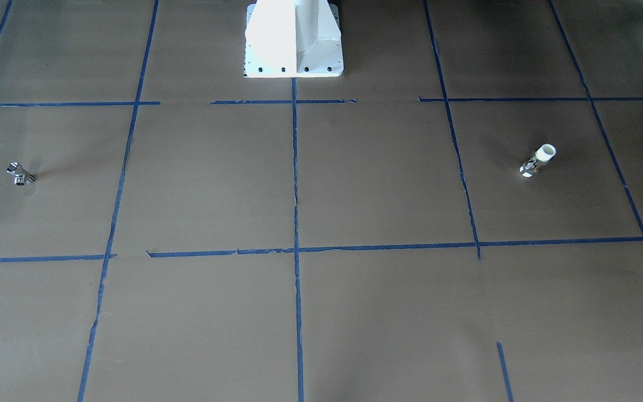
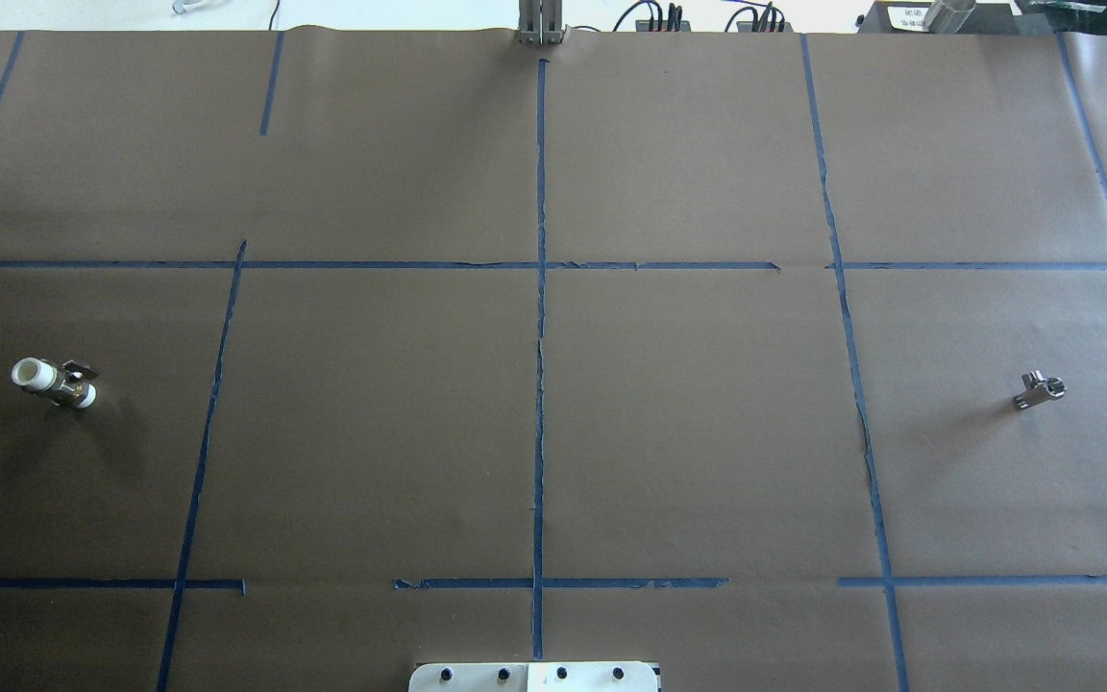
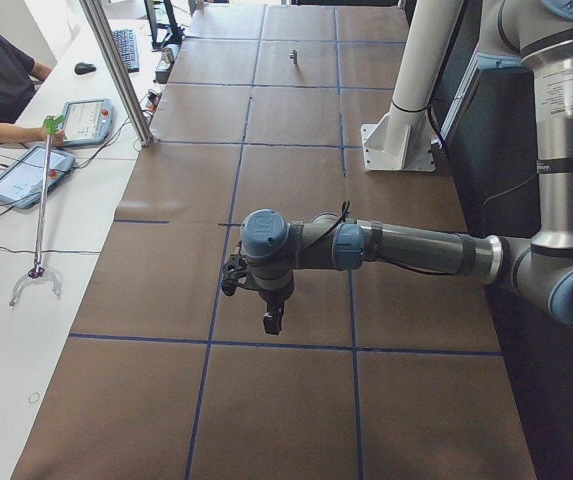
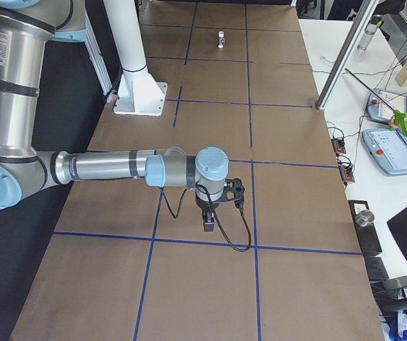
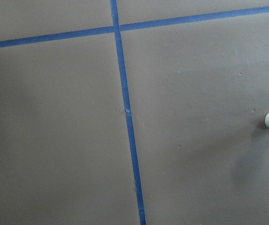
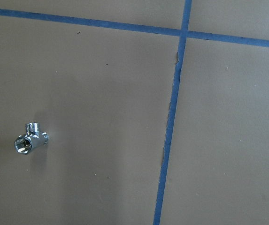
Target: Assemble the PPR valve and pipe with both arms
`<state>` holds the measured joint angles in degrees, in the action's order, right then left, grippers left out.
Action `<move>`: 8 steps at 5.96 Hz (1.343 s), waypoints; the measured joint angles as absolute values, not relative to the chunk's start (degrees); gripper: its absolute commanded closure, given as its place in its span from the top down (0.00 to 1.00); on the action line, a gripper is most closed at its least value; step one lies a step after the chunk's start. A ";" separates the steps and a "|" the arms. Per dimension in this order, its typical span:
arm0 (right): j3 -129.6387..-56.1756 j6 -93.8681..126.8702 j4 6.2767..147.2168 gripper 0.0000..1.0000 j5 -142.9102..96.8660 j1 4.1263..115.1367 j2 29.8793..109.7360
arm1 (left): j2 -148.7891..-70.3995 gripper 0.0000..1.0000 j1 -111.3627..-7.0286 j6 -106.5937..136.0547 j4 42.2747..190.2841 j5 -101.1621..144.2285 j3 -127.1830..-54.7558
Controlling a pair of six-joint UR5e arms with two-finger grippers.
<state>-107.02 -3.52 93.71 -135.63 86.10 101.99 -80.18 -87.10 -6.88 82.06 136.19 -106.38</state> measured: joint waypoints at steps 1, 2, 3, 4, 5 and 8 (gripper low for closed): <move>-106.98 -3.53 93.67 1.00 -135.72 86.10 101.97 | -80.08 1.00 -87.10 -7.13 82.75 136.18 -106.35; -106.72 -3.47 93.46 1.00 -136.09 86.07 101.96 | -79.93 1.00 -87.06 -7.19 83.72 136.27 -106.36; -106.20 -3.32 92.25 1.00 -136.82 86.01 101.96 | -79.93 1.00 -86.69 -7.15 85.16 136.92 -106.13; -105.75 -3.37 90.55 1.00 -137.21 85.95 102.01 | -79.96 1.00 -86.06 -6.99 86.56 138.11 -105.86; -105.61 -3.63 89.20 1.00 -137.16 85.57 101.99 | -80.06 1.00 -85.33 -6.82 87.13 138.94 -105.77; -105.64 -3.35 87.57 1.00 -137.23 84.86 101.87 | -81.42 1.00 -74.80 4.22 97.14 139.28 -106.04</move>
<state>-105.64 -3.35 87.57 -137.23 84.86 101.87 -81.42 -74.80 4.22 97.14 139.28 -106.04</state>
